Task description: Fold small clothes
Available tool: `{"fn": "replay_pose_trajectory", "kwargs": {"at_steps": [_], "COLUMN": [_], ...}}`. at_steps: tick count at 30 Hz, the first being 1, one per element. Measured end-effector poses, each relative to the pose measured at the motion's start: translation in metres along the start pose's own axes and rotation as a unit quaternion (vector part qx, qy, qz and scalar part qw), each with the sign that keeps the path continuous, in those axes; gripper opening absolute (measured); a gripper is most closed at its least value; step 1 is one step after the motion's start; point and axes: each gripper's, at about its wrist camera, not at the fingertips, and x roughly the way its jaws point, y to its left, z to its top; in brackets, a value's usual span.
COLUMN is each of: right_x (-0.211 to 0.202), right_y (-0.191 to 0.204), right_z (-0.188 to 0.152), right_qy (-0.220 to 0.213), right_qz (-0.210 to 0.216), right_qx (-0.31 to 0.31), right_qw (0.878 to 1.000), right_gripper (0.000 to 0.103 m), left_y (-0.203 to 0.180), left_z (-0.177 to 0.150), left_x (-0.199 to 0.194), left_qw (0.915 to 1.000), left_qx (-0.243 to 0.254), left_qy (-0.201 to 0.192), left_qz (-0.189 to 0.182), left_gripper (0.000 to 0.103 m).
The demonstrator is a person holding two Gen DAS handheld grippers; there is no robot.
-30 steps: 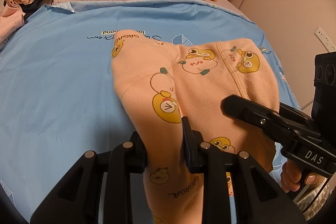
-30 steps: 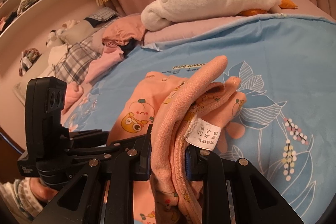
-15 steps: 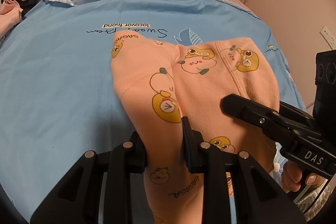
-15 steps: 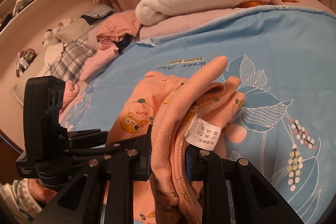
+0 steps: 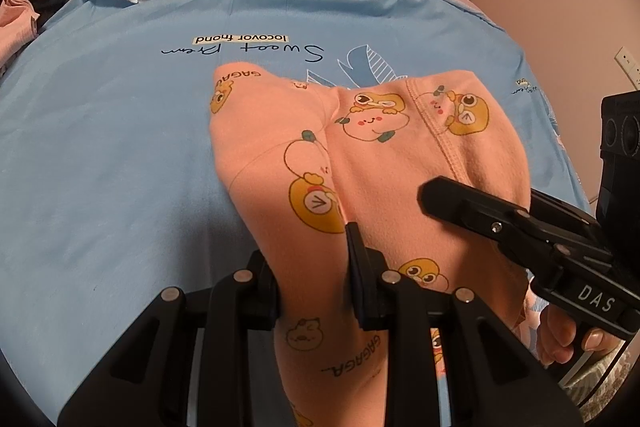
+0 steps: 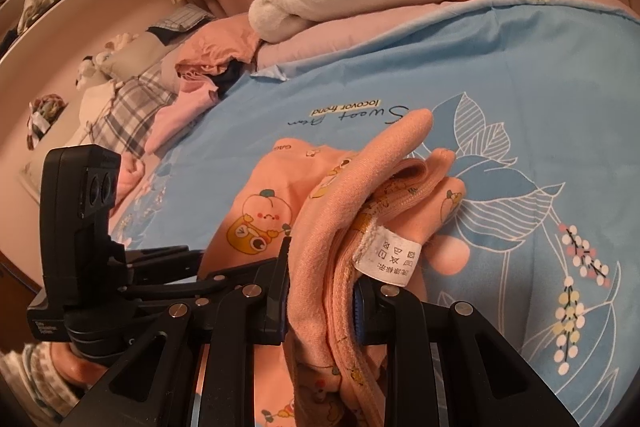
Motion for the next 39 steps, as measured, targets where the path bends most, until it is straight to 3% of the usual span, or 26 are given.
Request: {"fn": "replay_pose_trajectory", "kwargs": {"at_steps": [39], "right_x": [0.006], "right_y": [-0.031], "right_z": [-0.009], "right_qy": [0.015], "right_qz": [-0.009], "right_qx": [0.046], "right_qw": [0.999], "right_gripper": [0.025], "left_y": [0.007], "left_z": [0.0], "left_x": [0.009], "left_qw": [0.9999], "left_qx": [0.0], "left_qy": [0.009], "left_qz": [0.007], "left_gripper": [0.033]}}
